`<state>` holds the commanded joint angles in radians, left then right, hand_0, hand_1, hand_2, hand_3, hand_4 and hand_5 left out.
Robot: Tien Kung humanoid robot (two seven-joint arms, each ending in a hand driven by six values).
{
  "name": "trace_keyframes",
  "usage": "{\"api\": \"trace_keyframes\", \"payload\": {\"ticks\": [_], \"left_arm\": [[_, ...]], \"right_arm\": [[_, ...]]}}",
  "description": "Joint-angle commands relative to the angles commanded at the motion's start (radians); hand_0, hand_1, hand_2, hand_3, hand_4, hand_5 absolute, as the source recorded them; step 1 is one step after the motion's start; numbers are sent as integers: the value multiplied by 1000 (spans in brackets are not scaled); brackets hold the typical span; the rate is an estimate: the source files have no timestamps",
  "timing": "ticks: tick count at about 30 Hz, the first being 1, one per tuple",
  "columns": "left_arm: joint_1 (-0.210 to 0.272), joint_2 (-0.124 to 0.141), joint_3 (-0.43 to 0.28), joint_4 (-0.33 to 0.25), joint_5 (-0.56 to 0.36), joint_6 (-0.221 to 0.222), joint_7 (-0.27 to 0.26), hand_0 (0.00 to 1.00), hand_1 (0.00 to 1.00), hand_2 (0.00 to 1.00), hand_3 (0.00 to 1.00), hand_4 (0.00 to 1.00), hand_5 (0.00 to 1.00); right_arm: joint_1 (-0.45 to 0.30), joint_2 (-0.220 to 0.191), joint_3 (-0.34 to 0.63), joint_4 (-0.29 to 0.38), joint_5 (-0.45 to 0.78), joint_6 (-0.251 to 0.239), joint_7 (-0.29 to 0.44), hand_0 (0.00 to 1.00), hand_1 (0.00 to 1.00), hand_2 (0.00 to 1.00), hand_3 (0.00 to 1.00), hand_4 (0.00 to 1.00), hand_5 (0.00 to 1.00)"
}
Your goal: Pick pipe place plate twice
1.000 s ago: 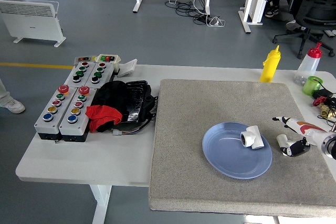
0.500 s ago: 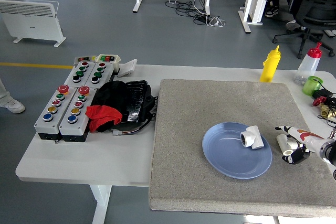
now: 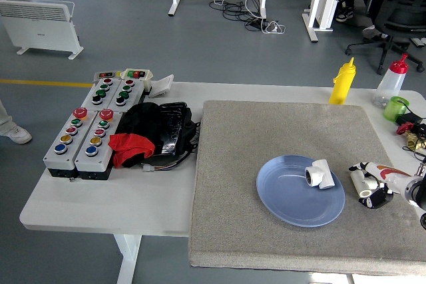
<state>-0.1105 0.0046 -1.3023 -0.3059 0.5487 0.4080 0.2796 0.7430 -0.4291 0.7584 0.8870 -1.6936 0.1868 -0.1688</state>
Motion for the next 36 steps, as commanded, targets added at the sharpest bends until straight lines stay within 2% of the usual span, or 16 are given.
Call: {"api": "trace_keyframes", "payload": {"ticks": [3,4,9,10,15,16,24,31,36], "left_arm": [[1,0,1,0,-1,-1,-1,736,696,718,758,396,998],[1,0,1,1,-2,-1,-1,737,696,717,759,392,998],[-3,1,7,2,-12,-3,-5,737,696,717,759,392,998],[-4,1,7,2,-13,-3,-6,737,695,718,759,392,998],[-7,2,9,2,-18,-3,-8,737,695,718,759,392,998],[-8,2,10,2,-19,-2,-8,737,695,717,758,390,998],[-9,2,10,2,-19,-3,-8,737,695,717,758,390,998],[-11,3,11,3,-19,-4,-8,737,695,717,757,390,998],[-11,3,10,3,-17,-5,-8,737,695,716,757,390,998]], "right_arm": [[-1,0,-3,0,-1,-6,7,882,801,842,826,730,232],[-2,0,-5,1,0,-7,9,733,717,728,767,709,218],[-1,-2,-7,0,-3,-23,20,733,717,728,767,709,218],[-1,-2,-8,0,0,-30,21,656,678,686,738,694,206],[-1,-4,-7,-1,9,-46,21,656,678,686,738,694,206],[-1,-5,-7,-2,10,-47,21,507,597,630,707,645,181],[-7,-11,2,11,14,-61,22,476,576,619,700,627,177],[-20,-35,50,102,-5,-68,16,474,575,614,697,617,166],[-35,-50,78,218,0,-72,8,475,575,612,695,620,170]]}}
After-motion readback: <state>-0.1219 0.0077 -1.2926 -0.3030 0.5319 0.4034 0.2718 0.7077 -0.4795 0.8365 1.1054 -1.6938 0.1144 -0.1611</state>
